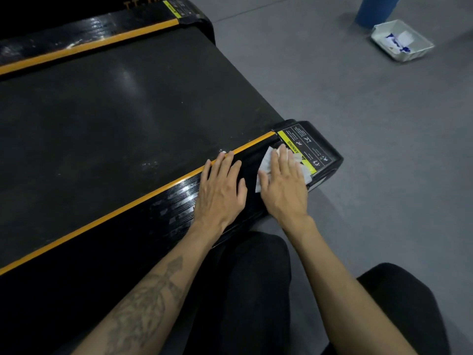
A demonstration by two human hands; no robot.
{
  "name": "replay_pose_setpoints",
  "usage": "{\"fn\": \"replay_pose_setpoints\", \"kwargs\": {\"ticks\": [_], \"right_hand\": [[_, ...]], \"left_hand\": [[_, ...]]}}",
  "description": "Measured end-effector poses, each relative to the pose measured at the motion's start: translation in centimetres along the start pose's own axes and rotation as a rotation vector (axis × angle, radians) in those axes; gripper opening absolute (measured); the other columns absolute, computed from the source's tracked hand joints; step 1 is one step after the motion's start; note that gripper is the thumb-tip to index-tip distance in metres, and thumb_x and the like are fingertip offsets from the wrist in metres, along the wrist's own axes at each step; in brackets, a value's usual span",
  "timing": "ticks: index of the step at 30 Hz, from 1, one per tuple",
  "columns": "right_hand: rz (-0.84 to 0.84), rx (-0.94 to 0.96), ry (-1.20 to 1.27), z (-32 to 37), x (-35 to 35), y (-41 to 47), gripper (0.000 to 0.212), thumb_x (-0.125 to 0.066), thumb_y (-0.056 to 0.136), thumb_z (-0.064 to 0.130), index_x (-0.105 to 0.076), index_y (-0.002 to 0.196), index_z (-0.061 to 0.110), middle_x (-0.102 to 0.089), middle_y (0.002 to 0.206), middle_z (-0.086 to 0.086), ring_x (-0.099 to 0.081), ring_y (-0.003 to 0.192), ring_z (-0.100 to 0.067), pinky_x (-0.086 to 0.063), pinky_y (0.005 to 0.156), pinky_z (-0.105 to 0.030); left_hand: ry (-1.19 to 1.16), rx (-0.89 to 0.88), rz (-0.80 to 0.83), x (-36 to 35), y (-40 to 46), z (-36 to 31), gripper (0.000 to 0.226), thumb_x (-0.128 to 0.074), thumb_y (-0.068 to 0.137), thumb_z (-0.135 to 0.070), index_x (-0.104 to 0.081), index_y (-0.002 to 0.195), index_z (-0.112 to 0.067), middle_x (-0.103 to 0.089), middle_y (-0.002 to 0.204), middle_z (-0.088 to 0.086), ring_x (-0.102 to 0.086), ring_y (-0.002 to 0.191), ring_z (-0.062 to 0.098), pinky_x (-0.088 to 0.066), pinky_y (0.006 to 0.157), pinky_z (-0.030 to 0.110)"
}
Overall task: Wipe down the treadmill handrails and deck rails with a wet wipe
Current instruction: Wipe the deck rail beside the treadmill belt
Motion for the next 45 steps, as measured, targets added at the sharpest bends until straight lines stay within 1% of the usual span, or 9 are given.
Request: {"fn": "replay_pose_setpoints", "kwargs": {"ticks": [2,7,12,18,24,30,35,41,45], "right_hand": [[-0.011,-0.033,0.005,1.2,-0.6,-1.3,0.065,-0.015,0.110,0.040,-0.009,0.163,0.004,-0.001,0.171,-0.017,-0.002,0.159,-0.029,-0.010,0.129,-0.044],[0.036,0.113,0.072,0.2,0.0,0.9,0.064,-0.021,0.110,0.046,-0.010,0.164,0.013,0.001,0.173,-0.006,0.003,0.159,-0.021,-0.002,0.129,-0.040],[-0.058,-0.052,0.074,-0.4,-0.5,-1.8,0.066,-0.026,0.110,0.045,-0.014,0.163,0.007,-0.006,0.172,-0.013,-0.005,0.159,-0.026,-0.010,0.129,-0.043],[-0.028,0.038,0.076,-0.2,-0.3,-0.5,0.064,-0.023,0.110,0.045,-0.013,0.164,0.012,-0.003,0.172,-0.008,-0.001,0.159,-0.021,-0.007,0.129,-0.040],[-0.102,-0.130,0.115,0.0,-1.0,-3.1,0.064,-0.021,0.110,0.041,-0.016,0.163,0.006,-0.008,0.171,-0.014,-0.006,0.159,-0.027,-0.009,0.129,-0.043],[-0.077,-0.006,0.108,-0.8,-0.4,-1.1,0.061,-0.021,0.111,0.040,-0.017,0.163,0.008,-0.006,0.172,-0.012,-0.005,0.159,-0.022,-0.007,0.129,-0.039],[-0.129,-0.134,0.167,-1.0,-0.9,-3.2,0.061,-0.020,0.111,0.037,-0.016,0.162,0.004,-0.007,0.171,-0.015,-0.004,0.159,-0.028,-0.007,0.129,-0.044],[-0.056,0.050,0.107,-2.4,-0.3,-1.4,0.062,-0.020,0.111,0.043,-0.013,0.164,0.012,-0.003,0.173,-0.008,0.001,0.159,-0.019,-0.002,0.129,-0.039],[-0.112,-0.094,0.163,-3.4,-0.2,-2.2,0.062,-0.022,0.111,0.041,-0.015,0.164,0.009,-0.006,0.172,-0.011,-0.002,0.159,-0.023,-0.005,0.129,-0.041]], "left_hand": [[0.006,0.004,-0.001,0.0,0.0,-0.1,0.049,-0.045,0.103,-0.031,-0.051,0.147,-0.010,-0.040,0.161,0.011,-0.027,0.155,0.023,-0.022,0.126,0.050],[0.009,-0.014,0.003,0.0,-0.1,-0.1,0.047,-0.047,0.103,-0.031,-0.052,0.145,-0.011,-0.042,0.160,0.011,-0.031,0.153,0.024,-0.025,0.125,0.051],[-0.001,-0.024,-0.002,0.0,0.0,-0.2,0.046,-0.050,0.102,-0.030,-0.054,0.143,-0.011,-0.045,0.157,0.010,-0.035,0.150,0.024,-0.028,0.124,0.050],[0.000,-0.025,0.007,0.0,0.0,-0.2,0.046,-0.049,0.103,-0.032,-0.053,0.144,-0.012,-0.046,0.157,0.010,-0.036,0.150,0.023,-0.029,0.123,0.050],[-0.003,-0.024,0.010,-0.1,0.2,-0.2,0.046,-0.049,0.102,-0.032,-0.054,0.144,-0.012,-0.047,0.155,0.010,-0.037,0.149,0.024,-0.029,0.124,0.049],[-0.003,-0.023,0.018,0.0,0.1,-0.3,0.046,-0.047,0.104,-0.034,-0.053,0.144,-0.012,-0.045,0.157,0.008,-0.035,0.150,0.022,-0.027,0.124,0.048],[-0.005,-0.033,0.027,0.0,0.3,-0.3,0.050,-0.044,0.104,-0.037,-0.052,0.146,-0.012,-0.044,0.158,0.009,-0.035,0.150,0.025,-0.026,0.124,0.049],[-0.003,-0.118,0.039,-0.5,0.2,-0.5,0.055,-0.043,0.105,-0.043,-0.047,0.152,-0.015,-0.038,0.163,0.008,-0.028,0.154,0.021,-0.025,0.126,0.046],[-0.016,-0.106,0.062,-0.6,0.2,-0.6,0.053,-0.044,0.104,-0.041,-0.049,0.151,-0.015,-0.041,0.161,0.007,-0.029,0.154,0.021,-0.024,0.126,0.045]]}}
Point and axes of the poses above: each hand's wrist, its own y-axis towards the middle knuckle, its own x-axis out of the back of the hand, z = x × y, the point moved 4 cm from there along y, towards the middle knuckle
